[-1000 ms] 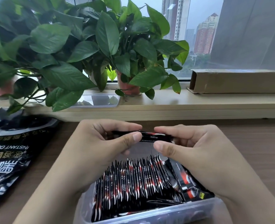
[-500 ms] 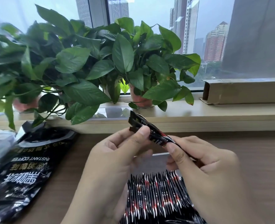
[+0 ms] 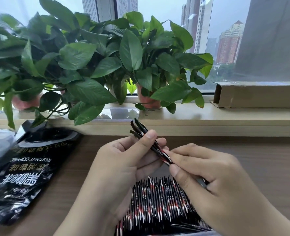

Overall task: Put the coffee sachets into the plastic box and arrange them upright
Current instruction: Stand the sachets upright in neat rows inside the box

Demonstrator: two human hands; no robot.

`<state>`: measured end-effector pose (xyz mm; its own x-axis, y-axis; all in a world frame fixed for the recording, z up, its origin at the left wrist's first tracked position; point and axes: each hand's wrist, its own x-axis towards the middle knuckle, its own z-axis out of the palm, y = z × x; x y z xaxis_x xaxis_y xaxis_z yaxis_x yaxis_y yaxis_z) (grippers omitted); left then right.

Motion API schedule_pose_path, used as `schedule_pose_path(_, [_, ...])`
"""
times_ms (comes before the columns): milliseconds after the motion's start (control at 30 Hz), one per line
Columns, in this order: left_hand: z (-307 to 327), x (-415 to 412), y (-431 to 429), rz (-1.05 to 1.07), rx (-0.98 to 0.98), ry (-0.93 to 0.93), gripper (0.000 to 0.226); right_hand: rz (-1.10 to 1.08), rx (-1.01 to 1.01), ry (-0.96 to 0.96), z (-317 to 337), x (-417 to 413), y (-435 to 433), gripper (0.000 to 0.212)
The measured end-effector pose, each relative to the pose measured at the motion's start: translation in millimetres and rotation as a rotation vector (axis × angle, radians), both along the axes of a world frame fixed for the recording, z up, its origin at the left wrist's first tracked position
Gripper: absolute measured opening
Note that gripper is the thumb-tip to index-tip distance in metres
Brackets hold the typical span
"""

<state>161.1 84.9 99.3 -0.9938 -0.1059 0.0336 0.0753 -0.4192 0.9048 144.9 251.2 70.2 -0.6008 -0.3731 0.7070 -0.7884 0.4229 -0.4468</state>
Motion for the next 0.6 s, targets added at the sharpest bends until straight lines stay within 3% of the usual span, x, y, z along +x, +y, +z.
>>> schedule_pose_path(100, [1.0,-0.3,-2.1,-0.014,-0.022,0.002,0.035,0.035,0.022,-0.043,3.3,1.7,7.0,0.025])
schedule_pose_path(267, [1.6,0.0,-6.6,-0.046,-0.097,0.015,0.032,0.012,0.099,-0.103,12.8,7.9,13.4,0.046])
schedule_pose_path(433, [-4.9,-1.6,-8.5,-0.066,-0.205,0.008,0.028,-0.247,0.017,-0.115,25.0,6.0,38.7,0.013])
schedule_pose_path(600, [-12.1,-5.2,-6.5,-0.101,-0.295,-0.023,0.023,-0.509,0.220,-0.302,26.3,5.2,55.1,0.012])
